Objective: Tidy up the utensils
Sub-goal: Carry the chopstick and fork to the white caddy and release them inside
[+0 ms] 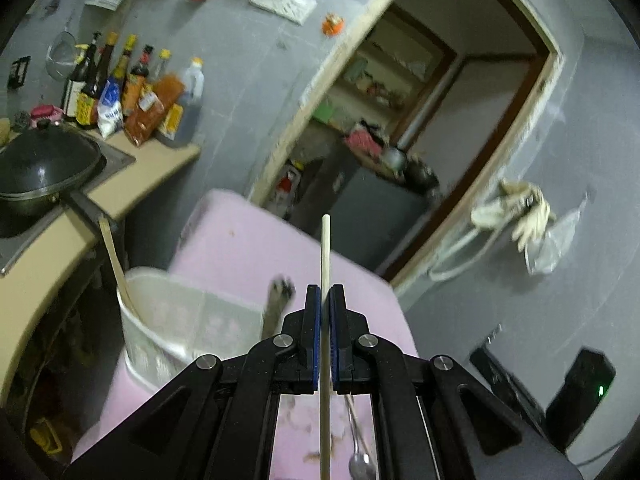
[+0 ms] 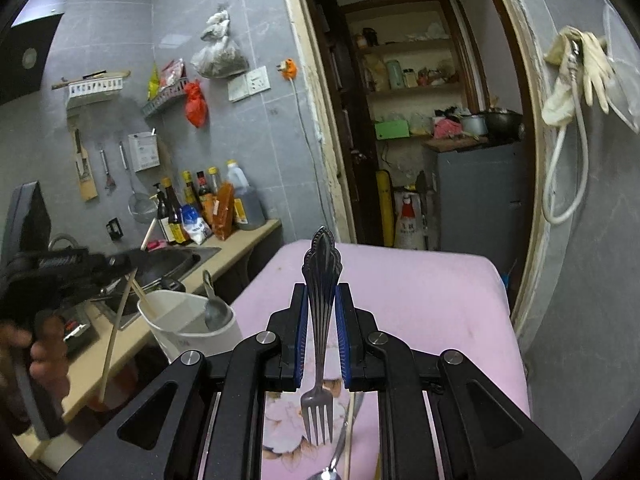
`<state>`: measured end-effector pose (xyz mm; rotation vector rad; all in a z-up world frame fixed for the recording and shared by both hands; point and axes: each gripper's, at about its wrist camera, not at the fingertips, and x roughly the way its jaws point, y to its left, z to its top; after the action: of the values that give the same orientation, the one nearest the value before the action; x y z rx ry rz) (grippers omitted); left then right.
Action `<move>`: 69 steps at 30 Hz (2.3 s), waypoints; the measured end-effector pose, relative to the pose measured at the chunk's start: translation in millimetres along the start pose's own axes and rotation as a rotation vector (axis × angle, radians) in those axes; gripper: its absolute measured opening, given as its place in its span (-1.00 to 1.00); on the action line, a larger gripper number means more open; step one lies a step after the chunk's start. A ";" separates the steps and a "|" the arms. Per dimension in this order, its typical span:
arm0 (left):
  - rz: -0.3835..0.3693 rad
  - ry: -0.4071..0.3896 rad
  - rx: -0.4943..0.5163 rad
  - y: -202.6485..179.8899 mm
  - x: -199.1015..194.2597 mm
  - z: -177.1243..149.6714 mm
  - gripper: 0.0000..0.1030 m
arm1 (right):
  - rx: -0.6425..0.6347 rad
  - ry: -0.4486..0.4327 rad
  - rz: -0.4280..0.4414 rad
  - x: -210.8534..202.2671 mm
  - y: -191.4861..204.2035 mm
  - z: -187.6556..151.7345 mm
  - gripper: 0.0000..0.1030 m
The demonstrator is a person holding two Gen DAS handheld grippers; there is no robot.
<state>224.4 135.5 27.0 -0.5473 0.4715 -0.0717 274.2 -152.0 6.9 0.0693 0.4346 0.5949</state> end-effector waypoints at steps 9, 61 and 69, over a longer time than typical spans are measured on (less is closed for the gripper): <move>0.075 -0.170 0.010 29.5 -1.1 50.4 -0.95 | -0.026 -0.067 0.074 -7.2 24.1 41.1 -0.79; 0.177 -0.211 0.218 82.7 25.0 18.9 -0.51 | -0.043 0.062 0.157 76.1 108.0 20.8 -0.56; 0.115 -0.177 0.214 56.7 1.4 16.9 0.34 | -0.015 -0.029 0.081 42.8 91.5 30.1 0.03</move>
<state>230.0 191.8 9.8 -0.3123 0.3172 0.0355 270.2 -50.6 35.2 0.0814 0.4010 0.6756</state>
